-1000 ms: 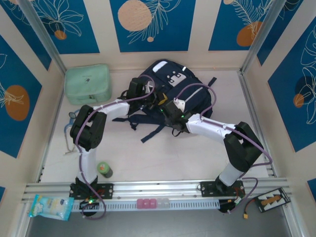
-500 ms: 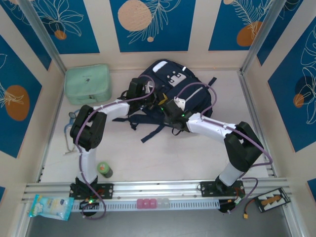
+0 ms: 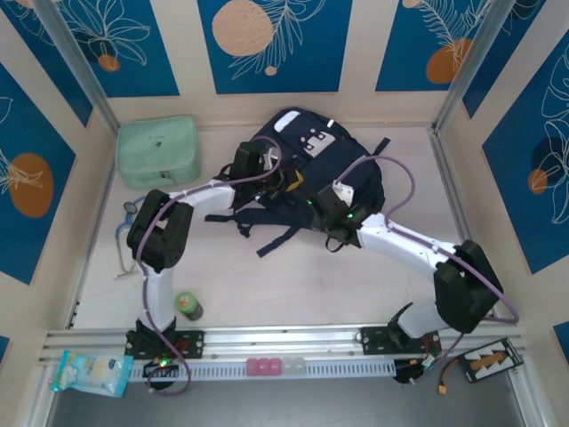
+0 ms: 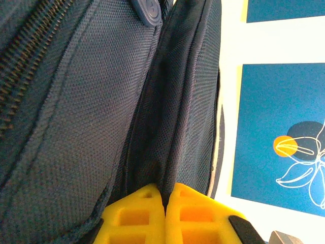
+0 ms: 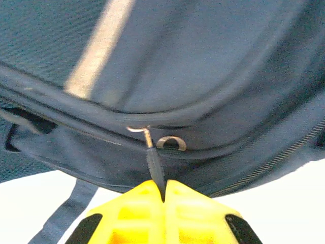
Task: Pack books, pencil case, and school supplies into a backpack
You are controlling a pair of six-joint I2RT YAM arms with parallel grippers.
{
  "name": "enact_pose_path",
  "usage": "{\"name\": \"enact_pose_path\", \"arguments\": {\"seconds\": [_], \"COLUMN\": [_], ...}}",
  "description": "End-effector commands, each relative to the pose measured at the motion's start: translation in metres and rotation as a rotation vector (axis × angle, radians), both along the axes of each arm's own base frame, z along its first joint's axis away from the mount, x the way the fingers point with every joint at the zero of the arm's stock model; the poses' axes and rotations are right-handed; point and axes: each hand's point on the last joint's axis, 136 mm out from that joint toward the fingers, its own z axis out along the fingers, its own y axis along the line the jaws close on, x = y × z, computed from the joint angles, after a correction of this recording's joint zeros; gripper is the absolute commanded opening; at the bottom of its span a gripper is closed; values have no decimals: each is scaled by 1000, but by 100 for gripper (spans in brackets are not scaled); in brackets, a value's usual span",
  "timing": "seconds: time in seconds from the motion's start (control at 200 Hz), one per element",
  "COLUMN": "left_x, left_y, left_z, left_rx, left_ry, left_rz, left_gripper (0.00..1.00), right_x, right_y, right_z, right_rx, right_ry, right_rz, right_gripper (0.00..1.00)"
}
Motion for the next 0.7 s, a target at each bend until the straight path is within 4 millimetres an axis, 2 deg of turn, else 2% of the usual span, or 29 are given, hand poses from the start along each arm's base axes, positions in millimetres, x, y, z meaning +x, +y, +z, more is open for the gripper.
{"name": "enact_pose_path", "arguments": {"seconds": [0.0, 0.08, 0.185, 0.27, 0.485, 0.695], "left_x": [19, 19, 19, 19, 20, 20], "left_y": [9, 10, 11, 9, 7, 6], "left_z": [14, 14, 12, 11, 14, 16], "left_rx": [-6, -1, 4, -2, -18, -22], "left_ry": [-71, -73, -70, -66, -65, -66], "left_rz": [28, 27, 26, 21, 12, 4], "left_gripper": [0, 0, 0, 0, 0, 0], "right_x": [-14, -10, -1, 8, 22, 29], "right_y": [-46, -49, -39, -27, -19, -13], "right_z": [-16, -9, -1, 0, -2, -2], "right_rx": [-68, -51, -10, 33, 49, 40], "right_ry": [79, 63, 38, 31, 52, 28], "right_rz": [-91, -68, 44, 155, 262, 333], "right_gripper": [0, 0, 3, 10, 26, 32]}}
